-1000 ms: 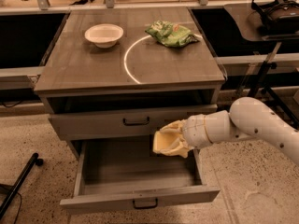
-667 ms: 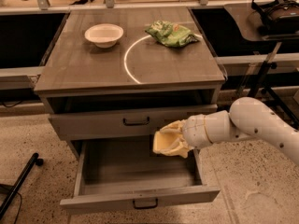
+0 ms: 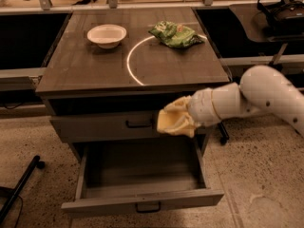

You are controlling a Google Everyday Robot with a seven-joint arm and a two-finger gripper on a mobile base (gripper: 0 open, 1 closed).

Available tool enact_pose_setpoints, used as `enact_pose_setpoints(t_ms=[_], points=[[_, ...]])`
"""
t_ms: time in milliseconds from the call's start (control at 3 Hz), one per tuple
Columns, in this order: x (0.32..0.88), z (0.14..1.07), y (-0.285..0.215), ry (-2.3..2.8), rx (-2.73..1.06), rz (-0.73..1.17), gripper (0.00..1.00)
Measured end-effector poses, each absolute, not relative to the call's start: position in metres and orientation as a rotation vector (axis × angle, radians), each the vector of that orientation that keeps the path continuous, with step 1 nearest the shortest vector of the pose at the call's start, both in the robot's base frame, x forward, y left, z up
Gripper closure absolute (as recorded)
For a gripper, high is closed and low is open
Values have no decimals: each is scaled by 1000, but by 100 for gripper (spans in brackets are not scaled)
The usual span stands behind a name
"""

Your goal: Pick sponge from middle drawer and place on counter

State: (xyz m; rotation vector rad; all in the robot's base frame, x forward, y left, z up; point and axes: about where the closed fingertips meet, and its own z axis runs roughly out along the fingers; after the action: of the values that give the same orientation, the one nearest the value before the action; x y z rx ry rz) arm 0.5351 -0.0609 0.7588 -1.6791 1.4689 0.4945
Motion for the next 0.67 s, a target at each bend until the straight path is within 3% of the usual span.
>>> enact_pose_setpoints(t_ms=[667], points=[[579, 865, -48, 1438, -1800, 357, 100]])
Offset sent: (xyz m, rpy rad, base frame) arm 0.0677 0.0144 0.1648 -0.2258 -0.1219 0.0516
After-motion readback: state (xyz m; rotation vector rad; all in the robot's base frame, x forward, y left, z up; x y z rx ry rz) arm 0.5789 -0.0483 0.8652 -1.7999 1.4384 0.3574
